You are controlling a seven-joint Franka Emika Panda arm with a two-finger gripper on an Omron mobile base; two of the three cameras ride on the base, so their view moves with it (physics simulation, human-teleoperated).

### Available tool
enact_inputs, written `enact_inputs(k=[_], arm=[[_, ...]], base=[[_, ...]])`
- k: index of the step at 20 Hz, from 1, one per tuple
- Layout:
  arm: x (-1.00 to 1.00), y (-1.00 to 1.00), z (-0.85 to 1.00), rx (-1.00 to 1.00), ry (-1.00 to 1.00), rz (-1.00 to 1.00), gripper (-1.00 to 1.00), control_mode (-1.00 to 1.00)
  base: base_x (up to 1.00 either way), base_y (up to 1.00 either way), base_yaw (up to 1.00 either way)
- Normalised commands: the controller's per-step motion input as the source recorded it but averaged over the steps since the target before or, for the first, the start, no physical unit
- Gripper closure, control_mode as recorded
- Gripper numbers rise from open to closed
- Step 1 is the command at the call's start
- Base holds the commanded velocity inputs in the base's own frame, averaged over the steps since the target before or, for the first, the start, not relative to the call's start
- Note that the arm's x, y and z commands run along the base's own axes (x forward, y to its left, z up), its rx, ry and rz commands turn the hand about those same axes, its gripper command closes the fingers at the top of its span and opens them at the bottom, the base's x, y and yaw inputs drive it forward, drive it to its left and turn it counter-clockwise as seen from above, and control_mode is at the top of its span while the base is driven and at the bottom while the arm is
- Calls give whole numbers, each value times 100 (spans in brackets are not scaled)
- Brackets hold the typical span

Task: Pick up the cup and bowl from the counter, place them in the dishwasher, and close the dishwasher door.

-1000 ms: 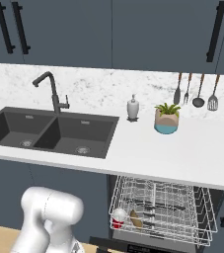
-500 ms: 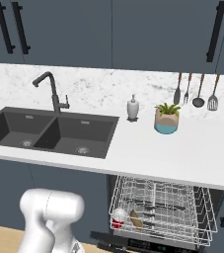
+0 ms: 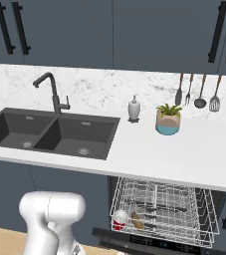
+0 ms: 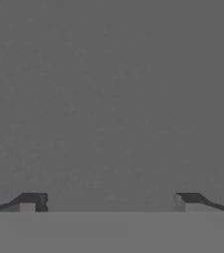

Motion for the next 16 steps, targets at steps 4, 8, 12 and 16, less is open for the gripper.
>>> enact_inputs(k=[4,8,12,16], arm=[[100,3,-7,20,-4,0,-100,-100],[100,-23,7,23,0,8,-100,-100],[100,-19,32,13,0,18,-100,-100],[100,-10,32,0,6,20,-100,-100]], base=[[0,0,0],[0,0,0],[0,0,0],[0,0,0]])
